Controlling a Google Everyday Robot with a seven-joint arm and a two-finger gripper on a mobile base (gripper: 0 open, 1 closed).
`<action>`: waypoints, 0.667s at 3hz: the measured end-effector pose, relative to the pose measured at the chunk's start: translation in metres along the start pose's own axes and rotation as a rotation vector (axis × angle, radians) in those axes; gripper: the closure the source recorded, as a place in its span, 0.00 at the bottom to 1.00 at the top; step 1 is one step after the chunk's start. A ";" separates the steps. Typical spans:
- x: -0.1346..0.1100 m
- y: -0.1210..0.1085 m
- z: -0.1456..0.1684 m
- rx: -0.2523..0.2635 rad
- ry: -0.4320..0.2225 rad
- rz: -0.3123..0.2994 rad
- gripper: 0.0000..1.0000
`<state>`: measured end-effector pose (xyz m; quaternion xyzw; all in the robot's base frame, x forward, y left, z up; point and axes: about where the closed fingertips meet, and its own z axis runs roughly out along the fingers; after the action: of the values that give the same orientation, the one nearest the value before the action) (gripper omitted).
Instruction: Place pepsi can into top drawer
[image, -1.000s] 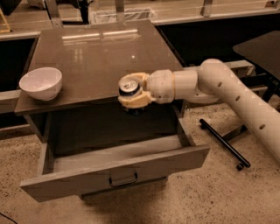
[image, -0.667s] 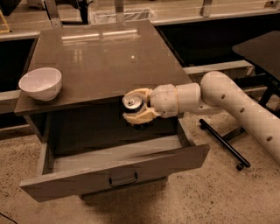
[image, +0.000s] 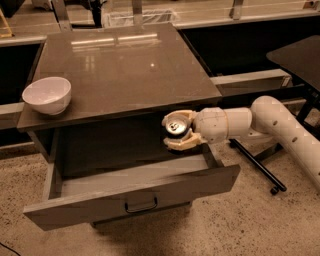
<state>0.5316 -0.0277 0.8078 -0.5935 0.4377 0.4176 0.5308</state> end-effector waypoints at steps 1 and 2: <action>0.019 -0.013 -0.022 0.011 -0.019 -0.010 1.00; 0.057 -0.020 -0.035 0.061 -0.050 0.019 0.99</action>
Offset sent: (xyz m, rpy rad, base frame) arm 0.0518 -0.0591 -0.0714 0.0996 0.0289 -0.0947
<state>0.5672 -0.0662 0.7613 -0.5621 0.4424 0.4236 0.5557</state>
